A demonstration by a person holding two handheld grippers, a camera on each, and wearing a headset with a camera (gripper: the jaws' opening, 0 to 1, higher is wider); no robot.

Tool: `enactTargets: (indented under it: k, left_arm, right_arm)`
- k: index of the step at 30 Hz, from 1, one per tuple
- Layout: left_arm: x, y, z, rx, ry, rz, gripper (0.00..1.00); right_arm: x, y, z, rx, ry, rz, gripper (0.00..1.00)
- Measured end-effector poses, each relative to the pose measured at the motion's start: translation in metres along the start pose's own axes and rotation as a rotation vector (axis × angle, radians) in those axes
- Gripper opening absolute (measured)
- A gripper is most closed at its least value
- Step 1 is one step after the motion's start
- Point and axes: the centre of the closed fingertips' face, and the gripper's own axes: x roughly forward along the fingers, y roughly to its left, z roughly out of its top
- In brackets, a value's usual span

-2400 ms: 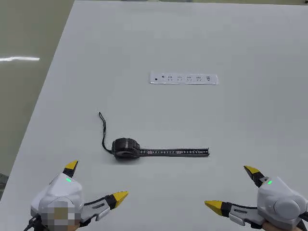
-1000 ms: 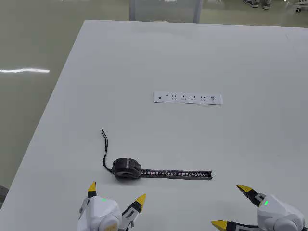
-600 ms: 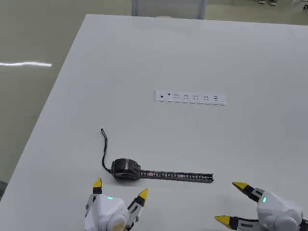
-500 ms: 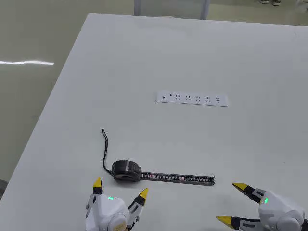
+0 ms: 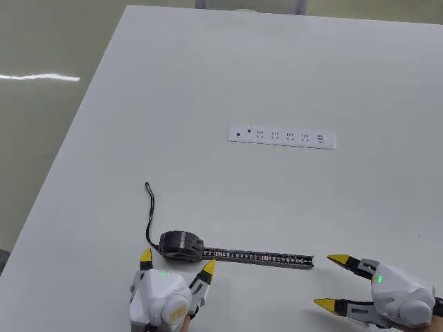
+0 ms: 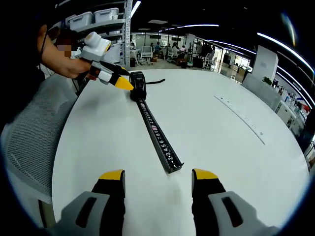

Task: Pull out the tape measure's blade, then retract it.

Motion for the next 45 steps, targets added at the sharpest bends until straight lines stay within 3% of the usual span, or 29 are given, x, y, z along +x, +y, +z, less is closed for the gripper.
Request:
enactTargets:
  k: [11,20,26,31,45]
  left_arm:
    - [0.015,0.002,0.002,-0.017,-0.005,0.024,0.75]
    - [0.019,0.006,0.001,-0.096,-0.020,0.049,0.70]
    - [0.024,0.007,0.000,-0.117,-0.013,0.045,0.69]
    - [0.025,0.003,-0.001,-0.119,-0.020,0.032,0.69]
    - [0.029,0.007,-0.002,-0.093,-0.014,0.041,0.65]
  right_arm:
    - [0.010,-0.009,-0.004,-0.055,0.017,0.060,0.43]
    - [0.018,-0.015,-0.002,-0.084,0.020,0.093,0.34]
    - [0.023,-0.019,-0.004,-0.096,0.032,0.112,0.29]
    - [0.029,-0.020,-0.006,-0.097,0.031,0.135,0.27]
    - [0.041,-0.022,-0.013,-0.131,0.054,0.202,0.21]
